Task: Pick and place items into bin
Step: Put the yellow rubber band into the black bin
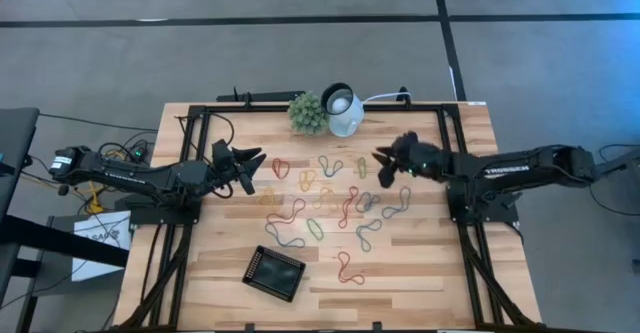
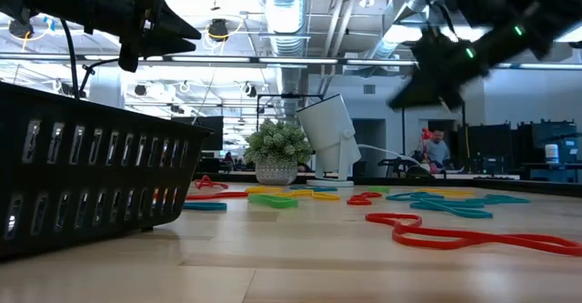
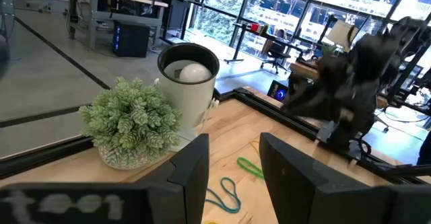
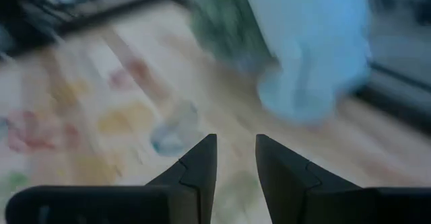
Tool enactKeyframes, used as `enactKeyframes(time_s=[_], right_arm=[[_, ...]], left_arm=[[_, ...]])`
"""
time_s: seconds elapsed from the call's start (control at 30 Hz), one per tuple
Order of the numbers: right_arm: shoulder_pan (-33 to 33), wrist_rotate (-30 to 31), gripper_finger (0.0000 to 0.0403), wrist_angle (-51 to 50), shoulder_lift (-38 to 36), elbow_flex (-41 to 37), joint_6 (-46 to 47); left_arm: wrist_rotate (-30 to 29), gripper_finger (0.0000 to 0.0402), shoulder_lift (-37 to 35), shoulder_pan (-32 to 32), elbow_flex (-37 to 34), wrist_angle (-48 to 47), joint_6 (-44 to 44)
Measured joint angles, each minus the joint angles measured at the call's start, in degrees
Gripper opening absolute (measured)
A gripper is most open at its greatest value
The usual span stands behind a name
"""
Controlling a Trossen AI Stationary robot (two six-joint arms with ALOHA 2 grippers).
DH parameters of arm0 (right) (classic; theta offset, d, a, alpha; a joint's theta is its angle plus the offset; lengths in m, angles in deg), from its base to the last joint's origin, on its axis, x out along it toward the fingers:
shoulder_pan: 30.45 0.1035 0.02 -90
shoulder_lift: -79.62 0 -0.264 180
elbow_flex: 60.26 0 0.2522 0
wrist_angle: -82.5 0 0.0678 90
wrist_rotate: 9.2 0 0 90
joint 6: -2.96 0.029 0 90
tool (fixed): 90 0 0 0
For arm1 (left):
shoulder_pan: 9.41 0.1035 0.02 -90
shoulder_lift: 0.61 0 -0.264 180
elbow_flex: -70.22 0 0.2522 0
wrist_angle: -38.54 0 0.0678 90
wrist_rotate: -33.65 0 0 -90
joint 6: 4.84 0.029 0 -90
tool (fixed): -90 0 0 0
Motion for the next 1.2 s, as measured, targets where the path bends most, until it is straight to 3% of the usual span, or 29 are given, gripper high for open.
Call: enactKeyframes(time_s=[0.27, 0.43, 0.63, 0.8, 1.03, 1.2], right_arm=[[-5.70, -2.46, 0.0098, -1.80, -0.33, 11.50, -7.20], [-6.70, -8.61, 0.0098, -2.93, 1.07, 7.02, -2.10], [-3.26, 0.88, 0.0098, 4.11, 4.28, -1.49, 1.42], [-5.73, 1.19, 0.0098, 10.83, 5.12, -1.82, 1.46], [-8.20, -4.61, 0.0098, 14.90, 6.62, -1.31, 1.23], [-10.22, -9.58, 0.0097, 15.31, 13.89, 2.95, 1.42]], left_arm=[[0.00, 0.0122, 0.00, 0.01, 0.00, -1.18, -0.29], [-0.02, 0.0122, 0.00, 0.01, -0.03, -3.46, -0.81], [-0.32, 0.0122, 0.02, 0.01, -0.02, -2.90, -0.92], [-1.38, 0.0122, 0.02, 0.03, -0.02, -0.36, -0.91], [-1.90, 0.0122, 0.04, 0.55, -0.02, 1.45, -0.70], [-1.90, 0.0122, 0.07, 2.37, -0.02, 1.53, -0.42]])
